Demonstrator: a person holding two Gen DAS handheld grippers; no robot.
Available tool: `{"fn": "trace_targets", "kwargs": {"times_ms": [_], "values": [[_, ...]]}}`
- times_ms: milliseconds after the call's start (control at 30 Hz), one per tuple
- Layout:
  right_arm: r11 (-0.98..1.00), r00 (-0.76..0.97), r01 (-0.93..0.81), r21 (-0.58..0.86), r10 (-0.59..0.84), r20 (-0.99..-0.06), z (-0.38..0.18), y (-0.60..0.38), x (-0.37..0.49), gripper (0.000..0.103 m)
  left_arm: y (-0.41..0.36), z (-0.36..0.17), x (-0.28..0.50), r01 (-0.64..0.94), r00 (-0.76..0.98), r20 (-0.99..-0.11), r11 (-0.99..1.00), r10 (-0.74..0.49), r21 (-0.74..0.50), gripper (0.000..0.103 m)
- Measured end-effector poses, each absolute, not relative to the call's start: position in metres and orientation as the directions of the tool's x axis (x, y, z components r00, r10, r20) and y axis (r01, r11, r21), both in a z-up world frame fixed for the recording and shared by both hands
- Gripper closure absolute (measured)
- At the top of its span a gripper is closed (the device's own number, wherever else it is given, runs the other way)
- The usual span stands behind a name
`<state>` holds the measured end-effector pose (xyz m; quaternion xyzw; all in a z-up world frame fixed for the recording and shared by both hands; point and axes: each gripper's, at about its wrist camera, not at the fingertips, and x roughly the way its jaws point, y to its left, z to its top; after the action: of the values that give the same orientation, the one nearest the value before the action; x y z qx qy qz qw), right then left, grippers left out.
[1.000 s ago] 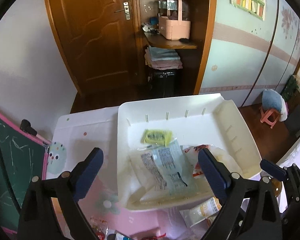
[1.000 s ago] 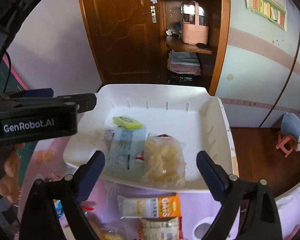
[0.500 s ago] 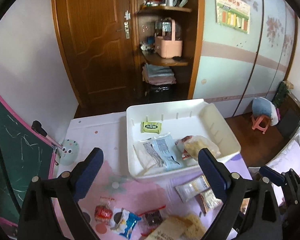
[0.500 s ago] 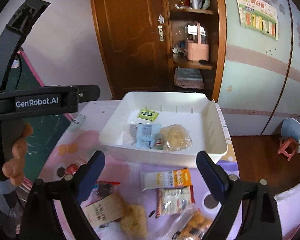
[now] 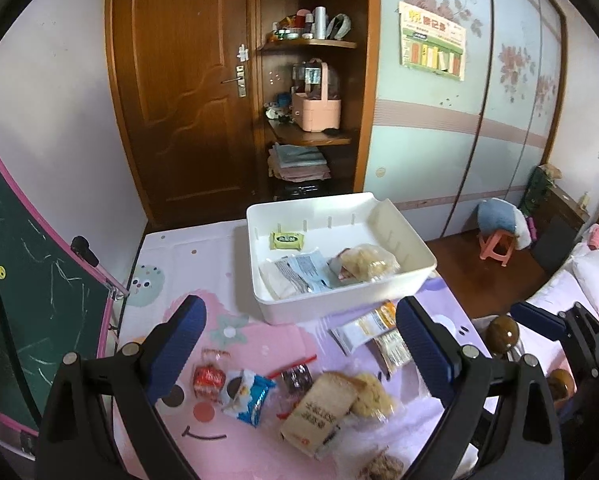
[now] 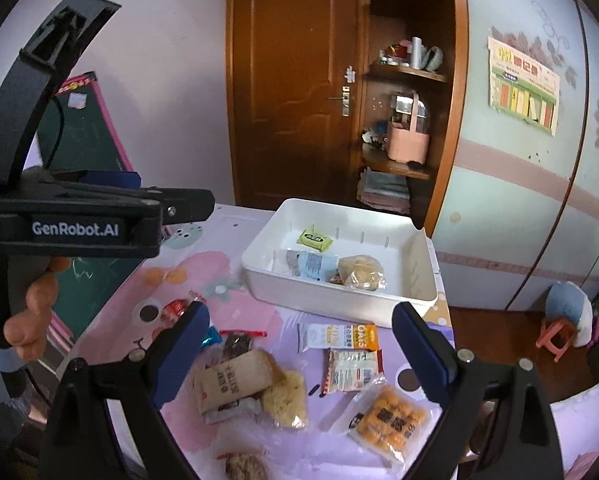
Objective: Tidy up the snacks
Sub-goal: 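Withdraw both tools from the basket toward the remaining snacks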
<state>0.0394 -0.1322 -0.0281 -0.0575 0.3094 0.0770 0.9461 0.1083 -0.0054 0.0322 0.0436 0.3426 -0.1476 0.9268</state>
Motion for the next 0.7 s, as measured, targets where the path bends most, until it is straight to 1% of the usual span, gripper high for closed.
{"fn": "trace_targets", "kwargs": {"times_ms": [267,333,567,700], "values": [[0.978,0.783,-0.198,-0.071,0.114,-0.612,-0.04,-0.125,0.016,0.01,0.005,0.019,0.067,0.327,0.722,-0.636,0.945,-0.272,-0.034,0.007],[0.979,0.768,-0.194,-0.059,0.114,-0.63,-0.047,-0.125,0.016,0.01,0.009,0.012,0.058,0.321,0.729,-0.63,0.947,-0.269,-0.032,0.007],[0.982,0.687,-0.179,0.066,0.173,-0.706,-0.076,-0.139,0.024,0.01,0.026,-0.005,0.045,0.266,0.764,-0.605,0.964,-0.226,-0.024,0.007],[0.982,0.652,-0.156,0.106,0.183,-0.736,-0.094,-0.149,0.025,0.01,0.042,-0.022,0.046,0.221,0.757,-0.623,0.975,-0.194,-0.036,0.007]]}}
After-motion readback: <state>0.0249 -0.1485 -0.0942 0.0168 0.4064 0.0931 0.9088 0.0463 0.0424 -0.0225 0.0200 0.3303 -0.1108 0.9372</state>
